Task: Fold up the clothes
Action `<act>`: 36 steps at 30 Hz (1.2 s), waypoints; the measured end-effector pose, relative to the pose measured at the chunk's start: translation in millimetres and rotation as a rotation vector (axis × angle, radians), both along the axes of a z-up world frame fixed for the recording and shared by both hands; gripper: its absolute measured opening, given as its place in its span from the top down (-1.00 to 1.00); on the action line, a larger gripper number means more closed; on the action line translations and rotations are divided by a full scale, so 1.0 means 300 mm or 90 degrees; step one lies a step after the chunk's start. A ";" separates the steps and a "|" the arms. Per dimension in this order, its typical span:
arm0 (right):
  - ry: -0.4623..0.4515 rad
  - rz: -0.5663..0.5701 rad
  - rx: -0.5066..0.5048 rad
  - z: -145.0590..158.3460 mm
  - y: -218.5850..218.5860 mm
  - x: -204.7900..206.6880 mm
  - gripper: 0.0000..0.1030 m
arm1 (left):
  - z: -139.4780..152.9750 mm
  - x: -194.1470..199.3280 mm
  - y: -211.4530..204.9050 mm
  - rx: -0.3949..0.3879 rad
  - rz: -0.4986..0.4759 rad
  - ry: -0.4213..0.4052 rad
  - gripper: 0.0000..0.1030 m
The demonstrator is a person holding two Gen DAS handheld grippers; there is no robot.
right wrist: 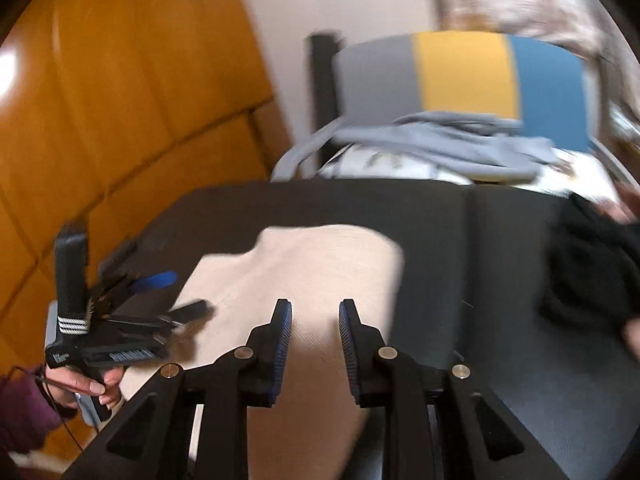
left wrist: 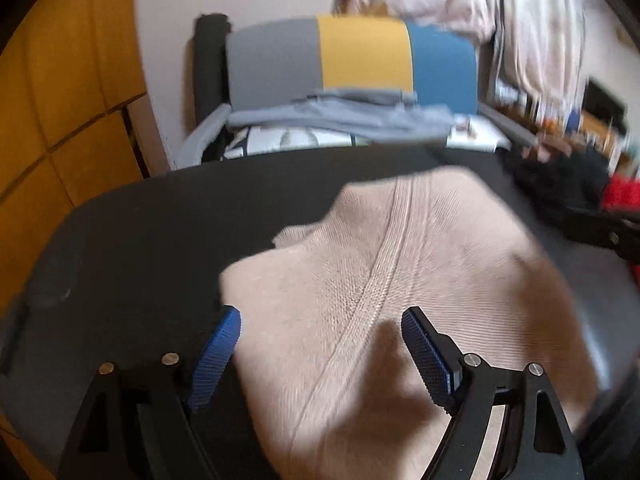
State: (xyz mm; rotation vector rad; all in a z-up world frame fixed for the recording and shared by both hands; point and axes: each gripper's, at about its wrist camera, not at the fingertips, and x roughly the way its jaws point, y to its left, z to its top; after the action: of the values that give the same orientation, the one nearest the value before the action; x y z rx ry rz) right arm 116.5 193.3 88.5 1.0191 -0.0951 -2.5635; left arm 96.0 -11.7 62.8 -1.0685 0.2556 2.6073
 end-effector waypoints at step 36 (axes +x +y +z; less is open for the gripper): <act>-0.051 -0.068 0.039 -0.269 -0.107 0.306 0.44 | -0.121 0.144 -0.300 0.130 0.074 -0.094 -0.75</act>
State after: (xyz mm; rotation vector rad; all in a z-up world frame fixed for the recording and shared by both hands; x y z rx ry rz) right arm 208.3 161.3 7.9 1.1689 -0.0944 -2.6363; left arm 139.2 -101.7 26.5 -1.2260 -0.1082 2.5694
